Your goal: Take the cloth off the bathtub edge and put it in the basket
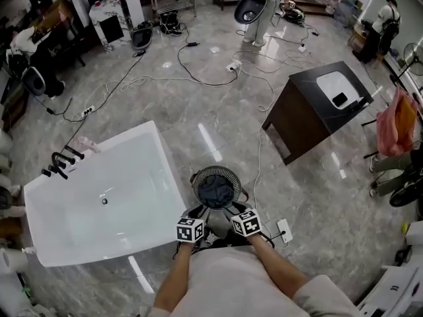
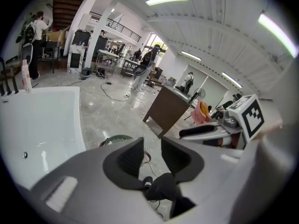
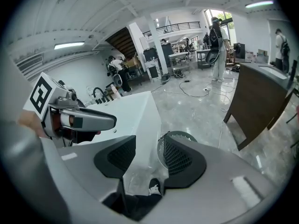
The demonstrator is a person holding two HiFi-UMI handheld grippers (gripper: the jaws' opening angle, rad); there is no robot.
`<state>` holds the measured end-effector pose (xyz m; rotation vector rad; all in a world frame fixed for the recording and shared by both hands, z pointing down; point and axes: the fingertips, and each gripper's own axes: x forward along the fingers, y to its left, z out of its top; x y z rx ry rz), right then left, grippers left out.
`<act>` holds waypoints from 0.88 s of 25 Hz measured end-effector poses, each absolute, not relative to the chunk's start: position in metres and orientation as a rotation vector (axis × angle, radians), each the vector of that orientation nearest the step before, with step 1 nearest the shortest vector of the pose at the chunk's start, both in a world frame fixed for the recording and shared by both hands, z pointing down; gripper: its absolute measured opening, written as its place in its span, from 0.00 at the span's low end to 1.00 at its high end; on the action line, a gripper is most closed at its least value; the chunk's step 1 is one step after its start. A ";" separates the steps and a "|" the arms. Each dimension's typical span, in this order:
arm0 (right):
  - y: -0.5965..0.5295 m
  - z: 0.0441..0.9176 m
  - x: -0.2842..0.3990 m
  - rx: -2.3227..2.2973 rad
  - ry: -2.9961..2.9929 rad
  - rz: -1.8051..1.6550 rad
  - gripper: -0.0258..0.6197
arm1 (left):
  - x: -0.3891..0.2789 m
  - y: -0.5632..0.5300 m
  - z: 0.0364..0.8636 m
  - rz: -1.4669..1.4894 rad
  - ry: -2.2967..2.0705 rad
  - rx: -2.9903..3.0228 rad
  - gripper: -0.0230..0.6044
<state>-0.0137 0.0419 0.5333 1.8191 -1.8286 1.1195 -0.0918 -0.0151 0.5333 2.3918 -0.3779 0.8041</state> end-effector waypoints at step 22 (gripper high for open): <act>0.048 0.538 -0.014 1.764 -1.904 1.170 0.04 | -0.088 -0.010 0.529 0.781 -0.416 2.410 0.13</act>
